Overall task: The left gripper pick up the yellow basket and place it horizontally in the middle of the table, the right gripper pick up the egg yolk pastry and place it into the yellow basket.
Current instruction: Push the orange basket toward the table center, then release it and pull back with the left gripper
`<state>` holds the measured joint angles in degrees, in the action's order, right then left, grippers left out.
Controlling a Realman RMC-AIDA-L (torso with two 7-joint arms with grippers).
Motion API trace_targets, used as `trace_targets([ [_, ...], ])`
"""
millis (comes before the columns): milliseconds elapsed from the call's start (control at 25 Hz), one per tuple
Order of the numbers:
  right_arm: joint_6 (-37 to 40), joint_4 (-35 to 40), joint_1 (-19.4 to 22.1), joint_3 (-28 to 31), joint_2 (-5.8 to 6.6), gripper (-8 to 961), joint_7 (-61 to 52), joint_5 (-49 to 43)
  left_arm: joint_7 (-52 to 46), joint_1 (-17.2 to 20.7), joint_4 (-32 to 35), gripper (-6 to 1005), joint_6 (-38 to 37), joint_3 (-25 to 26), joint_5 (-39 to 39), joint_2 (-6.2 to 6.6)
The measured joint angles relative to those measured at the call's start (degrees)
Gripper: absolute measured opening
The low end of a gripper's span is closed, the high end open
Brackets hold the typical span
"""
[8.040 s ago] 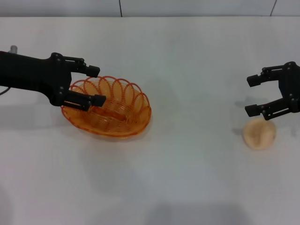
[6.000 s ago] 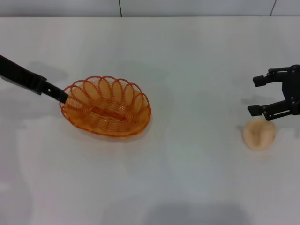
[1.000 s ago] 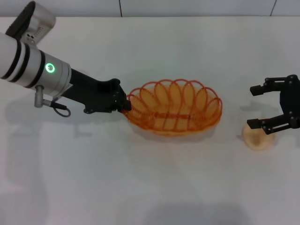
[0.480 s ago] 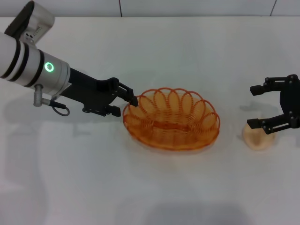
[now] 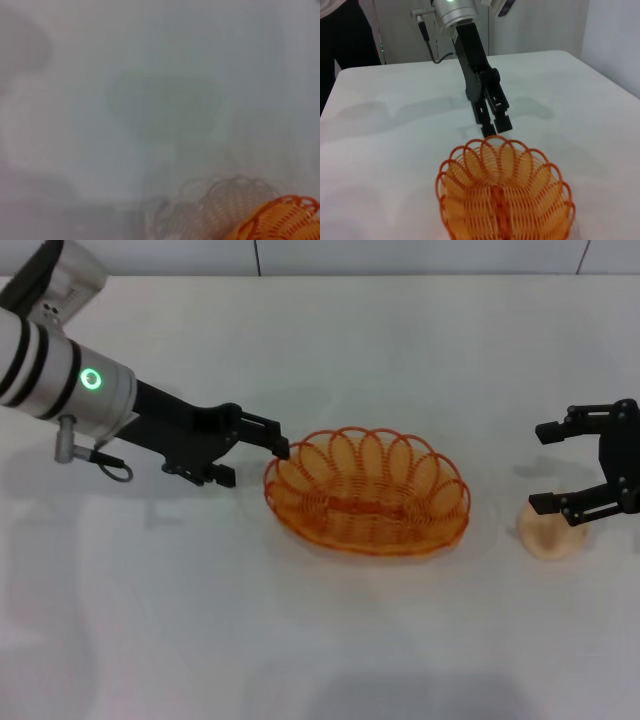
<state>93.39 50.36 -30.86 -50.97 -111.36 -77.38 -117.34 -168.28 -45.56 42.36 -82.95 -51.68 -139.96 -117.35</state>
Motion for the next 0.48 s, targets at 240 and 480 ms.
trace_targets([
  [240,-0.2,0.0,0.2,0.3,0.16,759,-1.3,0.1,7.3,1.8,5.7,873,-1.6,0.3,2.2,-0.37],
  [480,0.0,0.1,1.3,1.2,0.02,756,-2.8,0.5,25.6,7.1,9.6,875,0.3,1.5,13.1,0.17],
])
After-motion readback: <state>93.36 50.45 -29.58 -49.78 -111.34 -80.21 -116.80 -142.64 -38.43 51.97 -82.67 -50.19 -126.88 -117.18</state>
